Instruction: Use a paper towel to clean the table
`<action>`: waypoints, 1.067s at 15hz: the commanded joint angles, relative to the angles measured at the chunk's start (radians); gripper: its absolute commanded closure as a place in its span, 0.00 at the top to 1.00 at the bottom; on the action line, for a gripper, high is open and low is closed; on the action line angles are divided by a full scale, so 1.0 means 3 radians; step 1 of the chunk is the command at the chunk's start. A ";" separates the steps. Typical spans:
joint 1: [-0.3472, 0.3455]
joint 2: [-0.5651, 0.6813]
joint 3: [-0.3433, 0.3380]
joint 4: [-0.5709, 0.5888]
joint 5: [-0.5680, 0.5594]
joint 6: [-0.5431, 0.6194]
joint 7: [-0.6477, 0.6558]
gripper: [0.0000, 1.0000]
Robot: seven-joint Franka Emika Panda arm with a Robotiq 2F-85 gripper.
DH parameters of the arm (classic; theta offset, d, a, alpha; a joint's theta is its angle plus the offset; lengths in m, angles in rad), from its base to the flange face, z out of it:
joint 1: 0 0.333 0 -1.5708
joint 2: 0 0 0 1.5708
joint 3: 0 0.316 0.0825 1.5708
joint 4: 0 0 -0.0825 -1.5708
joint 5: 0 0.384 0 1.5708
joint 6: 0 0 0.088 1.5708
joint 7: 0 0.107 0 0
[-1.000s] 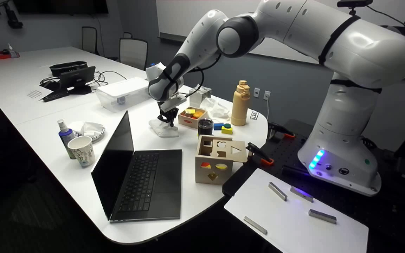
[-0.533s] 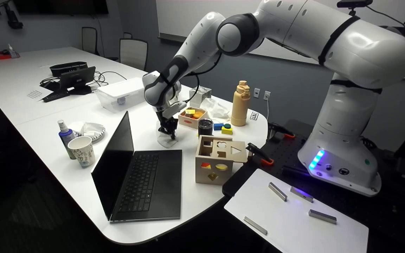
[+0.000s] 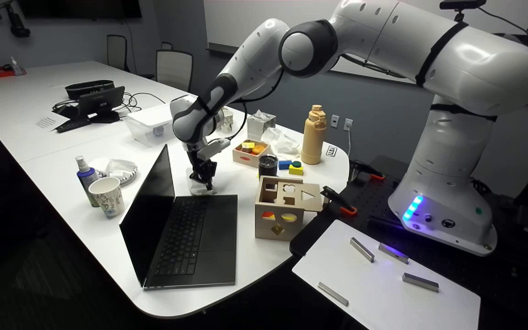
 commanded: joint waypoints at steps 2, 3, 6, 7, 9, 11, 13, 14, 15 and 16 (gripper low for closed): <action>0.0064 0.0250 -0.0091 0.0497 0.0025 0.0055 0.0109 0.00; 0.0050 0.0275 -0.0111 0.0556 0.0031 0.0124 0.0152 0.00; -0.0022 0.0311 -0.0198 0.0652 0.0002 0.0312 0.0265 0.00; -0.0038 0.0316 -0.0253 0.0667 -0.0008 0.0358 0.0308 0.00; -0.0076 0.0287 -0.0351 0.0609 -0.0024 0.0371 0.0368 0.00; -0.0113 0.0237 -0.0458 0.0483 -0.0035 0.0404 0.0421 0.00; -0.0139 0.0188 -0.0561 0.0356 -0.0040 0.0422 0.0489 0.00; -0.0149 0.0164 -0.0599 0.0294 -0.0031 0.0410 0.0528 0.00; -0.0160 0.0131 -0.0625 0.0210 -0.0024 0.0406 0.0532 0.00; -0.0163 0.0104 -0.0634 0.0133 -0.0014 0.0403 0.0527 0.00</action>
